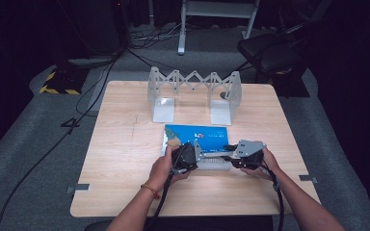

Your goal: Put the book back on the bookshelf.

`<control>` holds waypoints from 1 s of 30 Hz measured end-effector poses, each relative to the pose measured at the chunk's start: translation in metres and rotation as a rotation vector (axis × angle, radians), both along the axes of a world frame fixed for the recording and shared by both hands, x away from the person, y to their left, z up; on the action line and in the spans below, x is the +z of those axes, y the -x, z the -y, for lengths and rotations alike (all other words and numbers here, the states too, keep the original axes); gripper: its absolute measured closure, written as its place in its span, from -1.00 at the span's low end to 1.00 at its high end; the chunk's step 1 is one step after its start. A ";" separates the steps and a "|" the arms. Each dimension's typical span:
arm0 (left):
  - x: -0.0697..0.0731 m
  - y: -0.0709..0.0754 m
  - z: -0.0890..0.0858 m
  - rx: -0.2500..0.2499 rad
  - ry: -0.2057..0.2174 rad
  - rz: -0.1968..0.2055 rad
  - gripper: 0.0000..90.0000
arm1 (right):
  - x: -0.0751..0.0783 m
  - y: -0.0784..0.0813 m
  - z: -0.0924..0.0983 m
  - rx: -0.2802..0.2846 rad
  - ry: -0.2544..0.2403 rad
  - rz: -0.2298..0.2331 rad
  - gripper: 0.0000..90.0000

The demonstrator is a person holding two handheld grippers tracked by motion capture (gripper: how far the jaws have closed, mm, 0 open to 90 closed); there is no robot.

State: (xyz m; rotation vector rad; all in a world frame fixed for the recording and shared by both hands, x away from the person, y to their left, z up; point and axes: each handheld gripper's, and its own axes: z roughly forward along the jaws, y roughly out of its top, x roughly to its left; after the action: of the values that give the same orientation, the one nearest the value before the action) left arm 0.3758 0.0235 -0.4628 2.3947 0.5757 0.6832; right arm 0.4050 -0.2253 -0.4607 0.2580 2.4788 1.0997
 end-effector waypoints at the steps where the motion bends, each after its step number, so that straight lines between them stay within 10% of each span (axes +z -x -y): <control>1: 0.001 0.000 -0.001 -0.004 0.008 -0.001 0.39 | -0.001 -0.003 0.002 -0.003 -0.012 -0.008 0.17; 8: 0.003 -0.003 -0.014 -0.047 0.097 -0.033 0.42 | -0.005 -0.017 0.009 0.006 -0.039 0.012 0.29; 16: 0.015 0.004 -0.022 -0.072 0.188 -0.089 0.26 | 0.012 0.012 0.001 0.047 0.058 0.107 0.51; 23: 0.018 0.017 -0.010 -0.064 0.115 -0.060 -0.16 | 0.025 0.029 -0.008 0.038 0.063 0.103 0.58; 30: 0.018 0.017 -0.011 -0.058 0.129 -0.031 0.20 | 0.026 0.034 -0.011 0.032 0.063 0.094 0.58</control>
State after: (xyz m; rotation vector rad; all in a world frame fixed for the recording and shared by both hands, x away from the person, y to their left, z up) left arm 0.3592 0.0345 -0.4447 2.2961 0.5439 0.5669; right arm 0.3712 -0.2148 -0.4343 0.1460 2.4370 1.0204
